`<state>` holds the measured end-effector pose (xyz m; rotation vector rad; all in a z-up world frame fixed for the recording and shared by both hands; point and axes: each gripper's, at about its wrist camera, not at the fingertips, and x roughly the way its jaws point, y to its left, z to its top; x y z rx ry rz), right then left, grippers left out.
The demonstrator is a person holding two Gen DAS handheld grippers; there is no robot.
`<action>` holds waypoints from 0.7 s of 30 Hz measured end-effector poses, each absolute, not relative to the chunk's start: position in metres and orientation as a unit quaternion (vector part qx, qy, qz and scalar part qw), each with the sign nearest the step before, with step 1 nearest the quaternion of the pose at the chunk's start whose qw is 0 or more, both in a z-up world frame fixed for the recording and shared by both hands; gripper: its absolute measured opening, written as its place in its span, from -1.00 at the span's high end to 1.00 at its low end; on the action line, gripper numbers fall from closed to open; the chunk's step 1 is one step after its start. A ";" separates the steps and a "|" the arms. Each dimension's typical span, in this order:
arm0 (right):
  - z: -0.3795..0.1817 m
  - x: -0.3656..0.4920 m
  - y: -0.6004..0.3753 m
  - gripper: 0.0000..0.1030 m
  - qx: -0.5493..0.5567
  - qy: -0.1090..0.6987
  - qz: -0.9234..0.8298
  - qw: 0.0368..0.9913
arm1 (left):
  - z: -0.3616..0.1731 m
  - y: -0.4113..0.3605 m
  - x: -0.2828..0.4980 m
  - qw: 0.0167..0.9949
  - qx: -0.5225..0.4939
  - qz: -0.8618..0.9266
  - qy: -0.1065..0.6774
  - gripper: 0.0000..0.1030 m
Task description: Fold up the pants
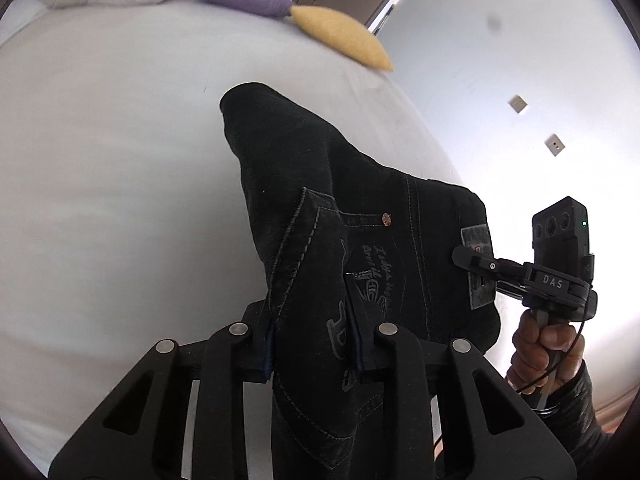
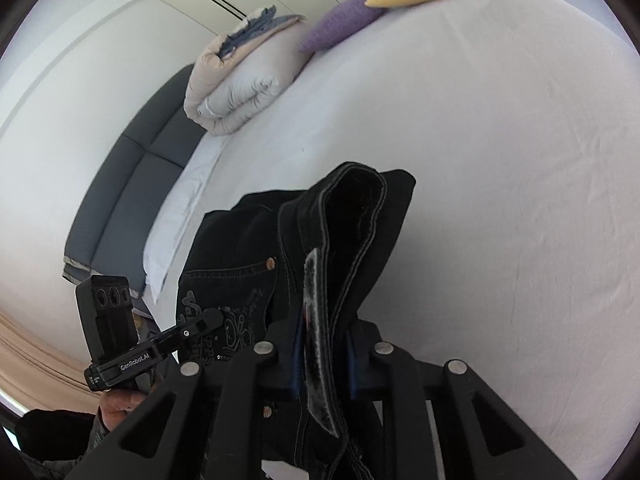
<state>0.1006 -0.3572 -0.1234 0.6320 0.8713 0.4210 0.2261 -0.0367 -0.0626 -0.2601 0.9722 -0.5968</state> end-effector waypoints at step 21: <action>-0.184 0.191 -0.463 0.43 0.347 0.439 0.135 0.818 | -0.147 -0.087 0.296 0.804 -0.126 -0.293 0.501 0.32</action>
